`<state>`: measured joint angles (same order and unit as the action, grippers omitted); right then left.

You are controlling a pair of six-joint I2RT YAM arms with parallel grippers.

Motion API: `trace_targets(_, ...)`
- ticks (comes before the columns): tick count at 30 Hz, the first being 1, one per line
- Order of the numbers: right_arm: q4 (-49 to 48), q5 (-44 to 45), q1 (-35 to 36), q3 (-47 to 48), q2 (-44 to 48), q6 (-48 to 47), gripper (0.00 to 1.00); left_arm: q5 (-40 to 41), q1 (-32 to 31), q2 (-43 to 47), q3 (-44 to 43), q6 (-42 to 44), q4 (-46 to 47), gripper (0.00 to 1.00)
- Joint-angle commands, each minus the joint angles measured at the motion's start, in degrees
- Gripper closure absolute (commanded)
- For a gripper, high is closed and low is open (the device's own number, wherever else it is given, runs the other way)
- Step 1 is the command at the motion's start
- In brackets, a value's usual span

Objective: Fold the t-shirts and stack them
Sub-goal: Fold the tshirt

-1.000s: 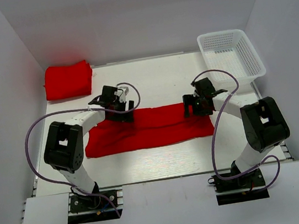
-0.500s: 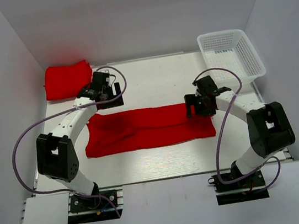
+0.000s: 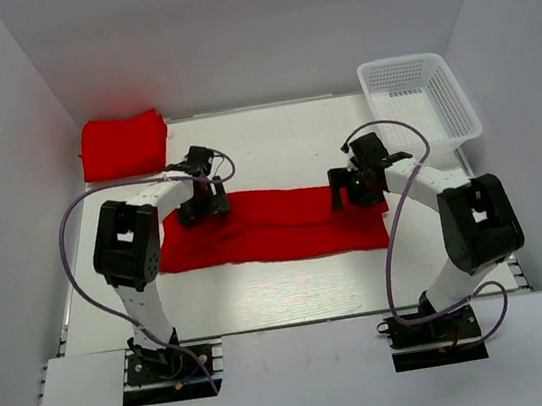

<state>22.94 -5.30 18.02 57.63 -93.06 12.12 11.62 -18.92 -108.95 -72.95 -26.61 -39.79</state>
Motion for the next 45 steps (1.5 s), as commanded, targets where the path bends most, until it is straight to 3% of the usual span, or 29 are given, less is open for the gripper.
trace_targets(1,-2.19,-2.17,-0.18,0.30,-3.18,-0.96,0.10,2.62,0.81,-7.75,-6.82,1.64,3.40,0.00)
trace_targets(5,-1.14,-1.64,0.52,-3.73,-4.24,-0.87,0.10,-1.24,1.34,-20.14,-22.29,5.24,3.06,0.00)
trace_targets(7,-2.36,-6.35,0.70,-7.76,-2.66,-1.39,0.10,-5.27,1.34,-29.36,-34.85,9.63,3.05,0.00)
trace_targets(9,-3.60,-9.71,2.10,-13.40,-0.56,-2.10,0.10,-16.06,1.34,-35.34,-47.99,13.41,6.11,0.00)
trace_targets(10,-3.95,-16.95,2.71,-15.33,0.50,-3.84,0.10,-19.41,1.34,-41.20,-52.34,14.47,7.69,0.00)
trace_targets(11,-3.78,-18.59,6.11,-16.92,1.46,-4.73,0.10,-26.66,0.73,-43.78,-58.65,15.09,13.71,0.00)
trace_targets(14,-2.29,-23.86,12.11,-18.69,3.14,-7.63,0.10,-37.06,-0.50,-51.86,-66.08,14.58,22.79,0.00)
trace_targets(17,-3.25,-28.00,18.62,-17.90,2.71,-9.22,0.10,-37.90,-1.12,-52.51,-63.74,7.84,38.96,0.00)
trace_targets(21,-6.15,-28.18,27.22,-12.21,-1.76,-11.06,0.10,-38.68,-2.35,-56.54,-66.62,3.41,48.74,0.00)
trace_targets(25,-6.77,-27.14,30.93,-5.96,-7.48,-13.60,0.10,-39.13,-4.10,-57.17,-65.57,2.10,58.84,0.00)
trace_targets(36,-5.45,-20.81,32.17,2.31,-1.18,-15.55,0.10,-28.25,-4.64,-50.15,-66.44,3.84,55.44,0.00)
trace_targets(42,-4.92,-18.26,31.99,4.95,5.84,-12.58,0.10,-24.71,-4.64,-34.34,-64.07,6.48,48.69,0.00)
trace_targets(45,-5.36,-11.35,31.90,3.20,9.98,-8.18,0.10,-25.24,-4.64,-25.55,-62.33,9.99,37.97,0.00)
